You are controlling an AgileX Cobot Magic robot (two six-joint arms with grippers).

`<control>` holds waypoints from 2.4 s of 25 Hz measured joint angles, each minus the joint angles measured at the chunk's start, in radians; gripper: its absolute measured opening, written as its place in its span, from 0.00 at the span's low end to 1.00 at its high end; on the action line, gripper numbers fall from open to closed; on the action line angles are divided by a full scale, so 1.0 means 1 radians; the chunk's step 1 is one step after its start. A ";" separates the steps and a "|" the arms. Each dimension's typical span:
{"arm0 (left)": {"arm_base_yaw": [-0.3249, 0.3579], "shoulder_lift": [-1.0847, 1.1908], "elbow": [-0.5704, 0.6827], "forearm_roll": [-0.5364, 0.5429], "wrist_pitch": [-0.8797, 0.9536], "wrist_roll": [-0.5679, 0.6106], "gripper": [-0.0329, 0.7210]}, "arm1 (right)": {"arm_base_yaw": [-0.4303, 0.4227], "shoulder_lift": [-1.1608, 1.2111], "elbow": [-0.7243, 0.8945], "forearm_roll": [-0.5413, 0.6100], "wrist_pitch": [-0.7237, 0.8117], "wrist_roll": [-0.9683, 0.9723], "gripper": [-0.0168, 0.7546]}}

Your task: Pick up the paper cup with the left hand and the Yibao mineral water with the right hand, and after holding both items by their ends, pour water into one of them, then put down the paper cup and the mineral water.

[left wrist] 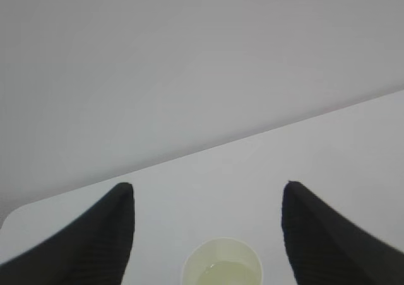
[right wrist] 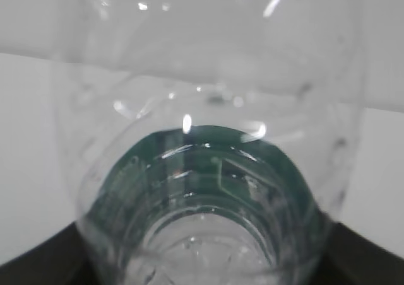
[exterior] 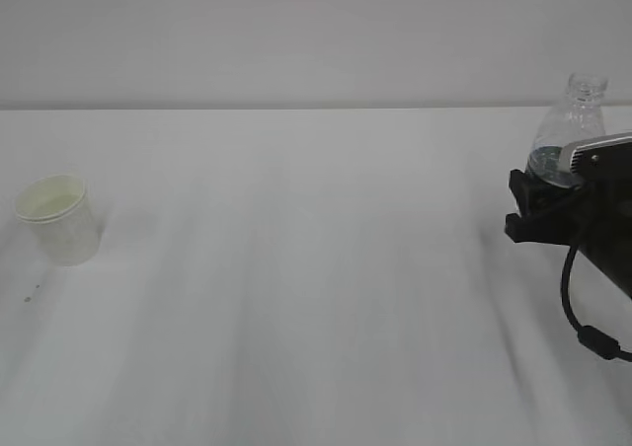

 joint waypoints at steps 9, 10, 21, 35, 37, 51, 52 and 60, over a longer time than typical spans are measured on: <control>0.000 0.000 0.000 0.002 0.000 0.000 0.73 | 0.000 0.062 -0.029 0.000 0.000 0.000 0.63; 0.000 0.000 0.000 0.003 0.000 0.000 0.73 | 0.000 0.069 -0.035 0.000 0.000 0.000 0.63; 0.000 0.000 0.000 0.009 0.004 0.000 0.73 | 0.000 0.138 -0.097 -0.002 -0.001 0.000 0.63; 0.000 0.000 0.000 0.014 0.006 0.000 0.73 | 0.000 0.199 -0.157 -0.006 -0.001 0.002 0.63; 0.000 0.000 0.000 0.014 0.006 0.000 0.73 | 0.000 0.204 -0.158 -0.006 -0.001 0.002 0.63; 0.000 0.000 0.000 0.037 0.006 0.000 0.73 | 0.000 0.206 -0.173 -0.006 -0.001 0.010 0.63; 0.000 0.000 0.000 0.039 0.006 0.000 0.73 | 0.000 0.208 -0.173 -0.006 -0.001 0.012 0.63; 0.000 0.000 0.000 0.041 0.006 0.000 0.73 | 0.000 0.230 -0.175 -0.014 -0.001 0.017 0.61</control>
